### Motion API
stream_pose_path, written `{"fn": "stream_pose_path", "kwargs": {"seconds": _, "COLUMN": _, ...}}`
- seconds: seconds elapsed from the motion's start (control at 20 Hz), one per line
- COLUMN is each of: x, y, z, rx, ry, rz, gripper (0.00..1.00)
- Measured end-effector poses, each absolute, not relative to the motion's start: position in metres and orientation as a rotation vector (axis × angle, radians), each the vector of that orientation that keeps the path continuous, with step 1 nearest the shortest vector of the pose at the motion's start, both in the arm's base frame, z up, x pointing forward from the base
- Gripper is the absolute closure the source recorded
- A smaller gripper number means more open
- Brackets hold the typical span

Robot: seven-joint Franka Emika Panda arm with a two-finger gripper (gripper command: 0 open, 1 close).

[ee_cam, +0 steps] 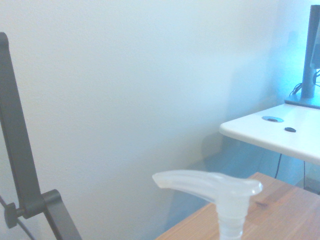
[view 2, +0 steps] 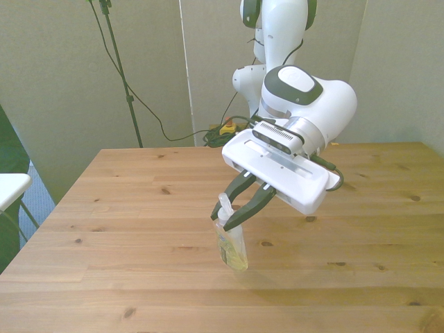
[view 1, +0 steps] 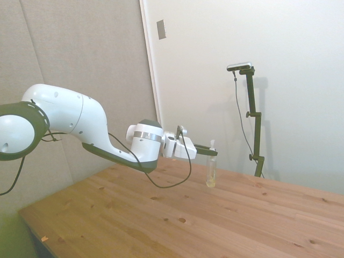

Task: Stand the sanitizer

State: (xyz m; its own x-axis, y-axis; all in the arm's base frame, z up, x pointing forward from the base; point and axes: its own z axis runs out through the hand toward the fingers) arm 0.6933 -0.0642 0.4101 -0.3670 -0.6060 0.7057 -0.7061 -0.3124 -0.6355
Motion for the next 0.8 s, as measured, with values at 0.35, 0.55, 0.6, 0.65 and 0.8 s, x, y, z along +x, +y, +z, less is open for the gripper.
{"fn": "stream_pose_path", "kwargs": {"seconds": 0.35, "x": 0.702, "y": -0.065, "z": 0.395, "rx": 1.723, "ry": -1.792, "rz": 1.768, "gripper": 1.0}}
{"fn": "stream_pose_path", "kwargs": {"seconds": 0.55, "x": 0.702, "y": -0.074, "z": 0.385, "rx": 1.717, "ry": -1.796, "rz": 1.746, "gripper": 1.0}}
{"fn": "stream_pose_path", "kwargs": {"seconds": 0.6, "x": 0.702, "y": -0.076, "z": 0.384, "rx": 1.716, "ry": -1.796, "rz": 1.743, "gripper": 1.0}}
{"fn": "stream_pose_path", "kwargs": {"seconds": 0.65, "x": 0.702, "y": -0.076, "z": 0.383, "rx": 1.716, "ry": -1.796, "rz": 1.741, "gripper": 1.0}}
{"fn": "stream_pose_path", "kwargs": {"seconds": 0.8, "x": 0.701, "y": -0.076, "z": 0.38, "rx": 1.72, "ry": -1.791, "rz": 1.737, "gripper": 0.0}}
